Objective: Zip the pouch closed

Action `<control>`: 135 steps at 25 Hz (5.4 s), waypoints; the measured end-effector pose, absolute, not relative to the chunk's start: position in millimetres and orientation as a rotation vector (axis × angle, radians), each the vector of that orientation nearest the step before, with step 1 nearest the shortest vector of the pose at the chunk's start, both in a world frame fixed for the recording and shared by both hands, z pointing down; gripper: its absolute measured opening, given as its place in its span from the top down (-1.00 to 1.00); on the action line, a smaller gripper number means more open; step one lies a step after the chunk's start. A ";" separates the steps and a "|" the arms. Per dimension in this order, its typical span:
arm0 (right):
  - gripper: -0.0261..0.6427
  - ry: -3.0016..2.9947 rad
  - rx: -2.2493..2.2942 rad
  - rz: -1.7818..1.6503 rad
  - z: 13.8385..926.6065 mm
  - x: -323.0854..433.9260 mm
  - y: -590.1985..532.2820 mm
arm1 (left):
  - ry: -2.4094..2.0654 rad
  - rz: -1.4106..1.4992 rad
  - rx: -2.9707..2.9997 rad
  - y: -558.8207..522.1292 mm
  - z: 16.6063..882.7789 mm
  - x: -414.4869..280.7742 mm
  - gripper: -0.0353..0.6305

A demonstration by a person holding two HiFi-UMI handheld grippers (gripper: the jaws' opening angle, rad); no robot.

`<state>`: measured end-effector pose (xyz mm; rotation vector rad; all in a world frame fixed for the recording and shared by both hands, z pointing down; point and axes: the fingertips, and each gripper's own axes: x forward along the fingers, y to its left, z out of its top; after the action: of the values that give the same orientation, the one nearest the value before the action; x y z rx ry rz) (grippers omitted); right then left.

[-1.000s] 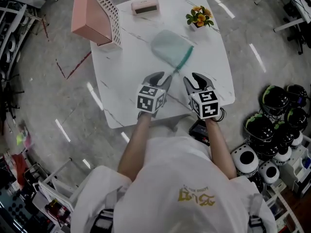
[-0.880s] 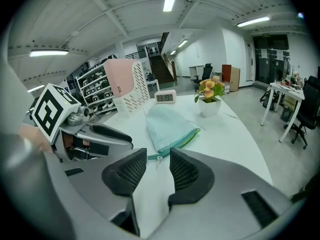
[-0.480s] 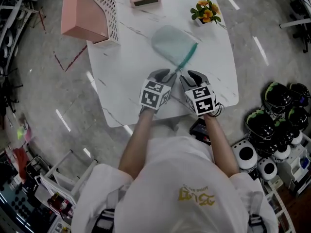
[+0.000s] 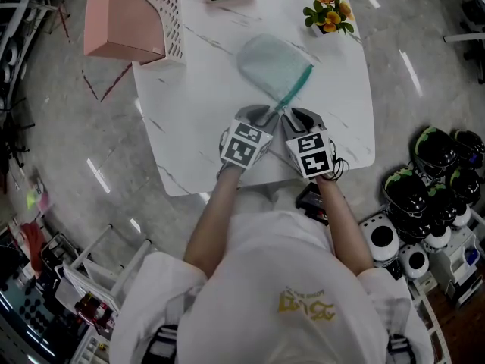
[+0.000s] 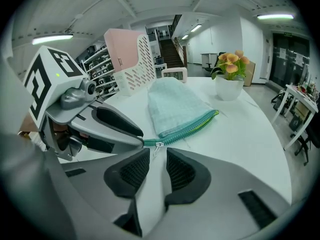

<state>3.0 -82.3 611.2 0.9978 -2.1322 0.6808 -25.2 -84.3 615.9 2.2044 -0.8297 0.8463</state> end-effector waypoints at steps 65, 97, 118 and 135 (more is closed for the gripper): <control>0.87 -2.081 0.942 0.464 611.4 -6.8 -87.3 | -0.746 1.047 2.283 -81.2 616.1 -19.2 0.78; 0.87 -2.034 1.004 0.463 612.4 2.2 -98.3 | -0.788 1.059 2.246 -76.3 617.5 -41.0 0.78; 0.87 -2.017 1.033 0.466 613.4 14.9 -106.6 | -0.843 1.069 2.209 -76.7 619.1 -53.1 0.78; 0.87 -1.970 1.102 0.479 612.5 36.2 -123.6 | -0.925 1.054 2.165 -83.8 618.3 -79.8 0.78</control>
<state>36.2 -123.6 612.5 1.1017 -1.9698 0.4789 -79.8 -83.8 618.3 2.1647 -0.9255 1.0536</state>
